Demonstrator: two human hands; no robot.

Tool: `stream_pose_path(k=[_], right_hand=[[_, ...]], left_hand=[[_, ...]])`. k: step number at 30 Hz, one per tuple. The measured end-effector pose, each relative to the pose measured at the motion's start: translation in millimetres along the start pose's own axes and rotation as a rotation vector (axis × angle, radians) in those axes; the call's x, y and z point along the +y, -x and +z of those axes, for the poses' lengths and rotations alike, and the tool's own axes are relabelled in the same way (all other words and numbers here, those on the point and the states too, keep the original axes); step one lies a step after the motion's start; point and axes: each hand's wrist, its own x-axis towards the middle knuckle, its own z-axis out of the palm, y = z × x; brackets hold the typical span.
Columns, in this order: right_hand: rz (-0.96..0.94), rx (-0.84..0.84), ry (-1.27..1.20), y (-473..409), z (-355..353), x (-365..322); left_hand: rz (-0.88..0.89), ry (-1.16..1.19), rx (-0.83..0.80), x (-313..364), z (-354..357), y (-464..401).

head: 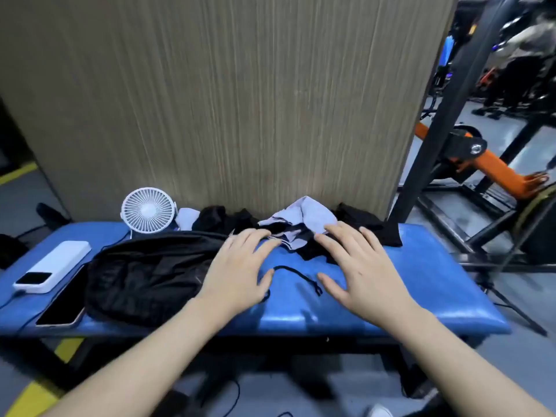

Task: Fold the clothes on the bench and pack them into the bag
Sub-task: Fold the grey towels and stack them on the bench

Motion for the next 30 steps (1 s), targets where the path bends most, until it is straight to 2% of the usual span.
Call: stream_pose_path(k=[6,10,15,19,22,30], right_hand=[[0.029,-0.106,-0.065,-15.8,77.7,9.3],[0.031,-0.077,-0.113,-25.7,106.8,10.1],[0.029,-0.072,-0.154,-39.9,120.1,5.7],[0.055,-0.112,-0.162,-44.2,124.7,-0.6],[0.092,-0.119,-0.21,-44.5,124.0,-1.9],[0.198,-0.122,-0.288,-44.9,125.8,-0.2]], left_hand=[[-0.007,0.144,-0.157,-0.5,92.6,-8.2],[0.027,0.075,-0.235,-1.8,140.4,-11.0],[0.014,0.001,-0.269,-25.8,150.0,-11.3],[-0.11,0.047,-0.297,-46.5,143.7,-4.7],[-0.266,0.09,-0.322,-68.4,135.9,4.5],[-0.672,-0.062,-0.285,-131.1,120.6,25.6]])
